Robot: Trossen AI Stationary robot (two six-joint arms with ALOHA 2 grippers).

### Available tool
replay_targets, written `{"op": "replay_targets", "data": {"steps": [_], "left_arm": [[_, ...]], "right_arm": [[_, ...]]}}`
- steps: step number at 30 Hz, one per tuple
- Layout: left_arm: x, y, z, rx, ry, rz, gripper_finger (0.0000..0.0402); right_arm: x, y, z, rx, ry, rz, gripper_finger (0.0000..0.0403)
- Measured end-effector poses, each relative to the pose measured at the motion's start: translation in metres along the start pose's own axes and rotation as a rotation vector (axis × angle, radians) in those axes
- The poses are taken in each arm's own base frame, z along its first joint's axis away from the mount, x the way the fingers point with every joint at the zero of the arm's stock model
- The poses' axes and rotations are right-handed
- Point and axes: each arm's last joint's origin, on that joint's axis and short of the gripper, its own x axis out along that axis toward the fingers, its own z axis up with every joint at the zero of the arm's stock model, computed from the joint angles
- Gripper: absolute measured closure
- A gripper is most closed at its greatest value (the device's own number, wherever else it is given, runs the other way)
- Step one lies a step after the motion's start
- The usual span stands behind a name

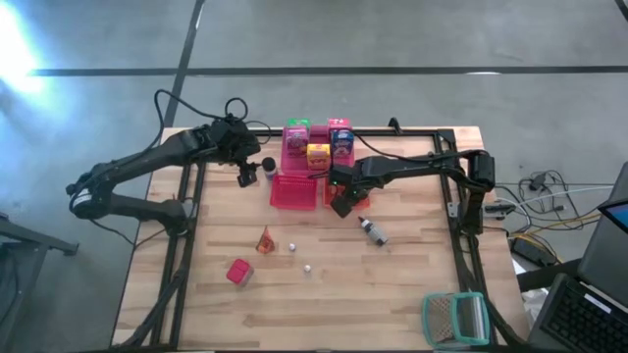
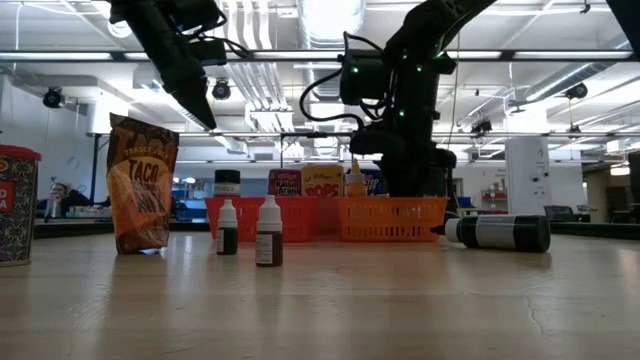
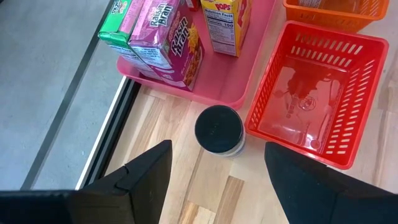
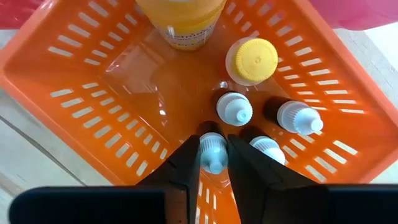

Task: Pick & Place Kitchen Items
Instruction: Put the small black food coloring bottle into the orange bin, then move the small violet food coloring bottle to the middle right of the table

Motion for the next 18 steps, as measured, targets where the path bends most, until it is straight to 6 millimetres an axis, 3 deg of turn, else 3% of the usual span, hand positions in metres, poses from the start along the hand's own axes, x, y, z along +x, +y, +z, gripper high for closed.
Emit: {"op": "replay_targets", "data": {"steps": [18], "left_arm": [[-0.0002,0.0000,0.0001,0.000,-0.001,0.000,0.0140]], "right_arm": [[-0.0017,-0.0018,-0.0026,-0.006,0.009,-0.004,0.0270]]}}
